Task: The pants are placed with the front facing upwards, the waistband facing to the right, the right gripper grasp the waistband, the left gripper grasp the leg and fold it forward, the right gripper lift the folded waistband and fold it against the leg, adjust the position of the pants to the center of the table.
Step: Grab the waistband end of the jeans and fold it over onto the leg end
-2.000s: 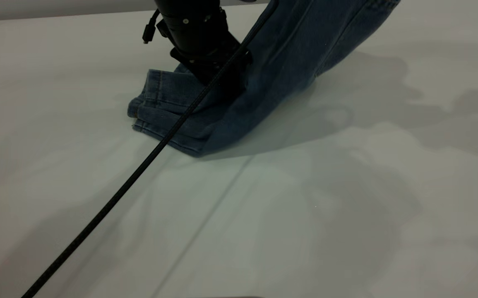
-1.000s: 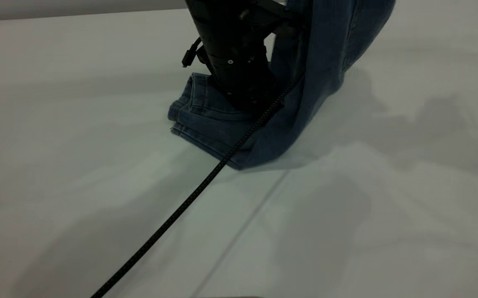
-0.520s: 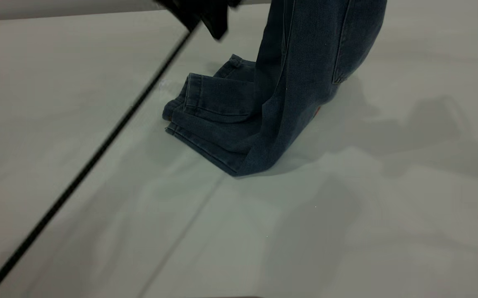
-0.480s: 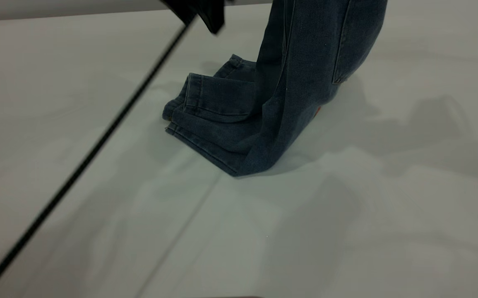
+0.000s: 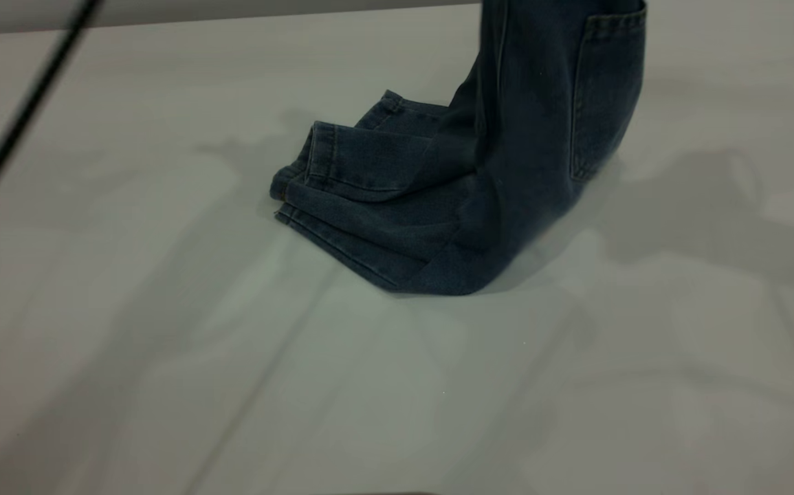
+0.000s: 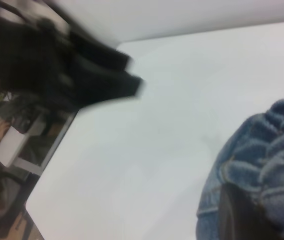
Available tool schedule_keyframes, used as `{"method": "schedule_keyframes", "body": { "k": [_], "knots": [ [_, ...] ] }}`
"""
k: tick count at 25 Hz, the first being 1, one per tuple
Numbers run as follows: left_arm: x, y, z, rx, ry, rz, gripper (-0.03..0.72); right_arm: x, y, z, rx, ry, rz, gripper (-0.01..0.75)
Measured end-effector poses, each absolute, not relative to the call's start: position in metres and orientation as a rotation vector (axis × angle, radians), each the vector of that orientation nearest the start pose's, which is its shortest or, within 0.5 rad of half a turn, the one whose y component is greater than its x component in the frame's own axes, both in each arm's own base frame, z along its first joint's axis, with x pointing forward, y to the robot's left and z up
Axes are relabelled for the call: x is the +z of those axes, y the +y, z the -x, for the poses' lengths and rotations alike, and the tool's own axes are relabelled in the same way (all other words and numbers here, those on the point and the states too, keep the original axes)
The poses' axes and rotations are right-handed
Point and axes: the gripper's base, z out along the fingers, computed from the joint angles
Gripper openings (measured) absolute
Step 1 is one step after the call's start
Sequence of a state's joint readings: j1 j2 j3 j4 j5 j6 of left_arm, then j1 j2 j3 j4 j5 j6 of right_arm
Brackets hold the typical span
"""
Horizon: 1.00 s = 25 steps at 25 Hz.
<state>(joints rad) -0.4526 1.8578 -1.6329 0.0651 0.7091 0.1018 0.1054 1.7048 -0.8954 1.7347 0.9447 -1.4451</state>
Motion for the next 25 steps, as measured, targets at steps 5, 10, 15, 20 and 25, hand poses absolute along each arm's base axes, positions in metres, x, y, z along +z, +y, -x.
{"method": "schedule_keyframes", "body": {
  "k": [5, 10, 15, 20, 25],
  "knots": [
    [0.339, -0.173, -0.37, -0.06, 2.243, -0.691, 0.389, 0.201, 0.141, -0.317, 1.256, 2.118, 0.358, 0.114],
    [0.358, -0.165, -0.359, -0.043, 2.229, -0.686, 0.389, 0.182, 0.169, -0.318, 1.208, 2.18, 0.428, 0.114],
    [0.361, -0.162, -0.353, -0.036, 2.25, -0.688, 0.389, 0.166, 0.186, -0.328, 1.19, 2.212, 0.456, 0.114],
    [0.361, -0.162, -0.352, -0.035, 2.255, -0.689, 0.389, 0.145, 0.196, -0.338, 1.201, 2.252, 0.455, 0.114],
    [0.361, -0.162, -0.352, -0.034, 2.257, -0.689, 0.389, 0.12, 0.208, -0.342, 1.208, 2.302, 0.472, 0.114]
  ]
}}
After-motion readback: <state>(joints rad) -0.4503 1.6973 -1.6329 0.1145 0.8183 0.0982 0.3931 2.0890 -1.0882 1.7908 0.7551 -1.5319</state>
